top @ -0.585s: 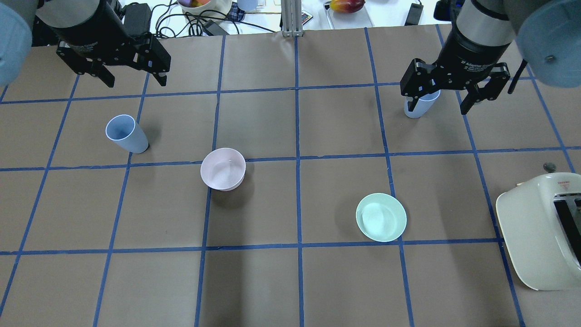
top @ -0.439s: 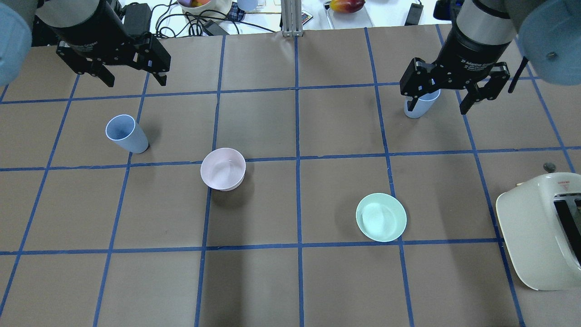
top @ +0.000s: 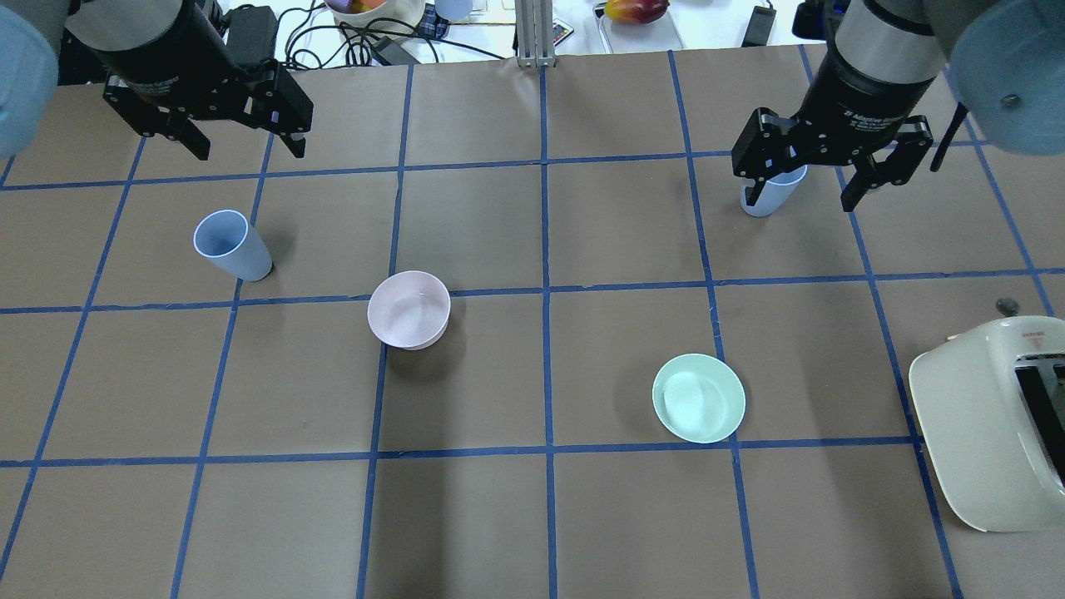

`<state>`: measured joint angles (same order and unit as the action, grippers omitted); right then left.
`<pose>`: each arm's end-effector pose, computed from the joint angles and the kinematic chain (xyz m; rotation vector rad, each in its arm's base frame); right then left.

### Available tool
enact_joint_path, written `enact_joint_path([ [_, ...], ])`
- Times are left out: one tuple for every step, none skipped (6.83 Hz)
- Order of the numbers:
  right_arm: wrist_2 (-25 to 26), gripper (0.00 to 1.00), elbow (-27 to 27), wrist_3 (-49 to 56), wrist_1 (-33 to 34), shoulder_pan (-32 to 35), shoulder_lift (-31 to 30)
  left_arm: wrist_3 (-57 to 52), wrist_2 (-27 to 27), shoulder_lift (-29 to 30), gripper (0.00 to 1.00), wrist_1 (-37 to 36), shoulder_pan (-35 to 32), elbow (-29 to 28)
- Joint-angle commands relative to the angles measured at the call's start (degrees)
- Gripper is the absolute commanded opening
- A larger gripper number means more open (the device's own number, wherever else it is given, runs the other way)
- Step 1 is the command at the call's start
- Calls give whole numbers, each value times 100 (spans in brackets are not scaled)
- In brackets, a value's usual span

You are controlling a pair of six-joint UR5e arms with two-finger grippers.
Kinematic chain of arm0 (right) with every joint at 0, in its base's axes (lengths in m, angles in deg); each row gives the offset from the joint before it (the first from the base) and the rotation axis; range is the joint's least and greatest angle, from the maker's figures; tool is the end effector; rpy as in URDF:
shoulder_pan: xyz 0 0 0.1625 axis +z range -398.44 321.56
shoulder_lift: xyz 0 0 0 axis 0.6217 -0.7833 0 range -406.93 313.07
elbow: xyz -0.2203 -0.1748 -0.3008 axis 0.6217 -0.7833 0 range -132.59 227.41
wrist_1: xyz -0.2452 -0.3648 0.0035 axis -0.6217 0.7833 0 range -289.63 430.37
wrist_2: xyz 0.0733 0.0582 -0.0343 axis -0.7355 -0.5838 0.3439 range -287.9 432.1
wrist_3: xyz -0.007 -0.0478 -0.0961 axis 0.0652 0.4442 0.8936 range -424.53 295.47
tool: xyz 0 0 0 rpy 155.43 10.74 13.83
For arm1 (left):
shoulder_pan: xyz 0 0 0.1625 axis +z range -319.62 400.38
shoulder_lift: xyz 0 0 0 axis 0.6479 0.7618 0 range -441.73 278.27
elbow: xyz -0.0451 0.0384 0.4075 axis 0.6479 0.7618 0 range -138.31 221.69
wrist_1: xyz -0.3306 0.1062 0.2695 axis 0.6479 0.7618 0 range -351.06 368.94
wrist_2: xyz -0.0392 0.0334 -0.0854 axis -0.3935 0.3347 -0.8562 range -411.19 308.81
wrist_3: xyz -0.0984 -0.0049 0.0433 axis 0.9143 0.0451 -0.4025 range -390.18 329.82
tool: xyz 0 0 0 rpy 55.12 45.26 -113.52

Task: Stack blue cups with both arms

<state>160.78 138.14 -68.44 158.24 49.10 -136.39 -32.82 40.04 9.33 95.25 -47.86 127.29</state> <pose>0.1134 -0.5211 0.4517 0.1743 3.1131 0.0930 -0.1144 -0.5417 0.5040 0.0218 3.1095 -0.1896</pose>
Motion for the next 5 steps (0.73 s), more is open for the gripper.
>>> enact_joint_path([
  [26, 100, -20, 21, -243, -9, -27, 0, 0, 0, 100, 0, 0, 1],
  [-43, 100, -28, 56, -253, -26, -45, 0, 0, 0, 100, 0, 0, 1],
  [-35, 100, -20, 56, -253, -9, -45, 0, 0, 0, 100, 9, 0, 1],
  [-140, 100, -2, 100, -244, 9, -28, -17, -35, 0, 100, 9, 0, 1],
  [-158, 100, -2, 109, -209, 0, -27, -35, -53, 0, 100, 9, 0, -8],
])
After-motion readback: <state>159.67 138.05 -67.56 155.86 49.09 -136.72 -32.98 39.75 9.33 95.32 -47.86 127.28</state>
